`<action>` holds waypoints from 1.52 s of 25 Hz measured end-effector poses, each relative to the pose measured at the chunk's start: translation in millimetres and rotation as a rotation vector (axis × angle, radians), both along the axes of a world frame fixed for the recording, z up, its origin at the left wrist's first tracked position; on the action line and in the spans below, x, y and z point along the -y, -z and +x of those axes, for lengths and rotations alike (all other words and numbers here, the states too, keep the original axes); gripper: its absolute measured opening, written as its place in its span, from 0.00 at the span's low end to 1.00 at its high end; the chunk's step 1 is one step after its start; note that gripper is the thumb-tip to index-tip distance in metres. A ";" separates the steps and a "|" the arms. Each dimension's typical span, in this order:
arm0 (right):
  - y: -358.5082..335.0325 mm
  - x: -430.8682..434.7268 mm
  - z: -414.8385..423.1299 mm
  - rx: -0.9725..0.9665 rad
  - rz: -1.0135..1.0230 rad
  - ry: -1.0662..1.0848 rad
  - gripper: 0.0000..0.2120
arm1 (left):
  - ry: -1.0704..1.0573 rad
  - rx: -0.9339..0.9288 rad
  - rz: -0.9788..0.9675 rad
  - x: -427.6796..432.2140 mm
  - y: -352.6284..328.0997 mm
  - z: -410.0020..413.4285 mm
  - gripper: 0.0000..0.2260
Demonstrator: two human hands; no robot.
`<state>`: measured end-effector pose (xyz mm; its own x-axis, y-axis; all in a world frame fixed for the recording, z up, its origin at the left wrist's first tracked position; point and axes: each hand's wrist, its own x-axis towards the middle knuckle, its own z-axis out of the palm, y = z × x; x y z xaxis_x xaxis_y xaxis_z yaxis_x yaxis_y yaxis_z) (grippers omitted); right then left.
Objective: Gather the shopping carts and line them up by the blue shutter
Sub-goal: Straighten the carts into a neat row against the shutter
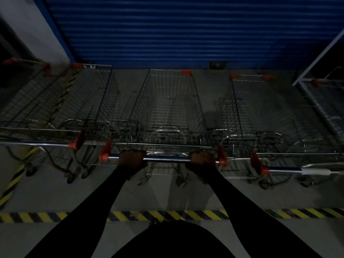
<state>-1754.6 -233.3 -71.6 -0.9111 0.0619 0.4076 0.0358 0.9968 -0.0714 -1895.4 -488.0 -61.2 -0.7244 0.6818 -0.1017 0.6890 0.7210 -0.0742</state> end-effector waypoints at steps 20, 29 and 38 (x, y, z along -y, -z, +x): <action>2.8 10.1 14.2 0.192 -0.060 0.067 0.09 | 0.057 -0.046 0.057 16.1 3.2 14.8 0.16; 3.0 4.2 12.8 0.253 -0.089 0.059 0.12 | 0.037 -0.018 0.065 10.6 3.2 14.3 0.16; 2.9 -3.1 14.6 0.325 -0.057 0.084 0.18 | -0.003 0.052 0.053 1.2 -5.3 20.1 0.16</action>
<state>-1739.9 -230.2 -74.5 -0.9835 0.1568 0.0906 0.1478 0.9841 -0.0985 -1875.3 -489.1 -56.0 -0.7212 0.6850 -0.1032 0.6887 0.7251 0.0004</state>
